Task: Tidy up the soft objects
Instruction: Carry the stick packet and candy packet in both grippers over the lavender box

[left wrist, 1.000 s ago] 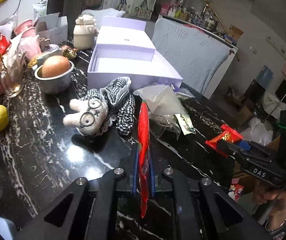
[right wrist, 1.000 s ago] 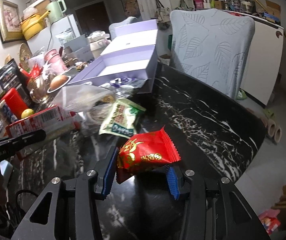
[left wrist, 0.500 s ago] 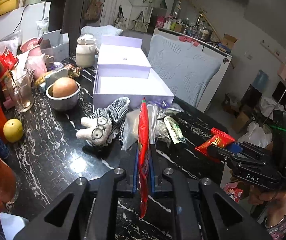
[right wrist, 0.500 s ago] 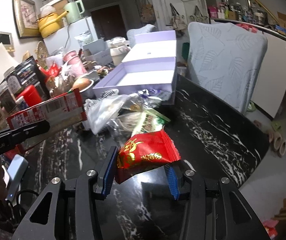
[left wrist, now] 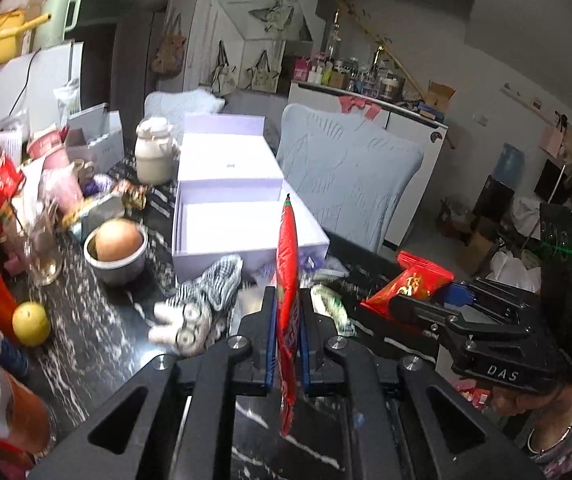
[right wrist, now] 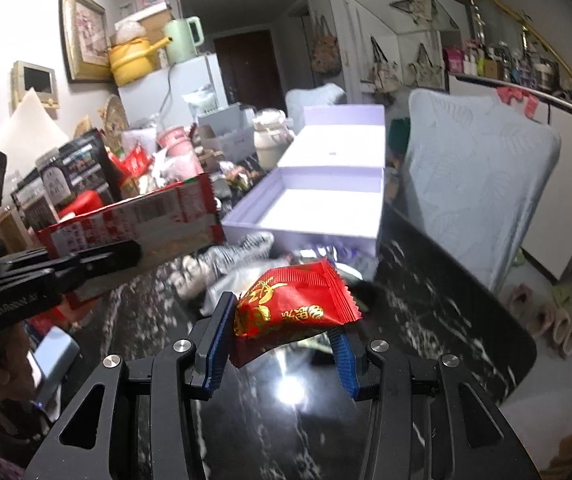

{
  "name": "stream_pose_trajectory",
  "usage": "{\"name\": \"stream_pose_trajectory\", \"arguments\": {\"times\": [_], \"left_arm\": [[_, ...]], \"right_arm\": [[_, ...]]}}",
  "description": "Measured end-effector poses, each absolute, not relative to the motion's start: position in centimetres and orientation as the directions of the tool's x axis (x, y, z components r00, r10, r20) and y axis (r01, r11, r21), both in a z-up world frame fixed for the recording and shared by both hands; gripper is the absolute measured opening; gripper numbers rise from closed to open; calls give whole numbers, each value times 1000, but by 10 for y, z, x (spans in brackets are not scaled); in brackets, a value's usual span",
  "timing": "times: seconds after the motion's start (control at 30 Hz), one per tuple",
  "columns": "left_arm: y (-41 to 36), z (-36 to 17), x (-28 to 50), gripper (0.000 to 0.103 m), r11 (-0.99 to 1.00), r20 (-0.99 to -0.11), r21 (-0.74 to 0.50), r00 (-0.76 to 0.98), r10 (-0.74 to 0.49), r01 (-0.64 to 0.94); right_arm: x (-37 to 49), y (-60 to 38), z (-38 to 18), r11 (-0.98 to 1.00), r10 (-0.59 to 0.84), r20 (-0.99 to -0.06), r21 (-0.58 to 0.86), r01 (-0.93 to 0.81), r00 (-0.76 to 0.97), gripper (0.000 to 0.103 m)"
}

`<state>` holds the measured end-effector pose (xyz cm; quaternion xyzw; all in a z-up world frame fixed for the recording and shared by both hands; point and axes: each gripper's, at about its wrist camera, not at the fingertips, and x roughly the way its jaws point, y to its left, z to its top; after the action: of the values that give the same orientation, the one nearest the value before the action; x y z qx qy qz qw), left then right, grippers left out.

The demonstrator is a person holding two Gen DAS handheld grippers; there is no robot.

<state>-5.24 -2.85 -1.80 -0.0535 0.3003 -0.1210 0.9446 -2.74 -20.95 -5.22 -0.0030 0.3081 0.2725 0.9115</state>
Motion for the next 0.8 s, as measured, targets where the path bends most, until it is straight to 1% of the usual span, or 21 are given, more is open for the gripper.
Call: {"name": "stream_pose_trajectory", "arguments": {"times": [0.17,0.37,0.7,0.8], "left_arm": [[-33,-2,-40,9,962,-516,-165,813,-271,216],[-33,12,-17,9,965,-495,-163,829,-260,205],[-20,26,45,9,974,-474,-159,853,-218,161],[-17,30,68,9,973,-473,-152,852,-225,173]], "right_arm": [[-20,-205,-32,844,506,-525,137,-518,685,44],[-1,-203,-8,843,505,-489,105,-527,711,44],[56,-196,15,837,515,-464,93,-539,721,44],[76,-193,19,836,516,-463,86,-543,721,44]]}}
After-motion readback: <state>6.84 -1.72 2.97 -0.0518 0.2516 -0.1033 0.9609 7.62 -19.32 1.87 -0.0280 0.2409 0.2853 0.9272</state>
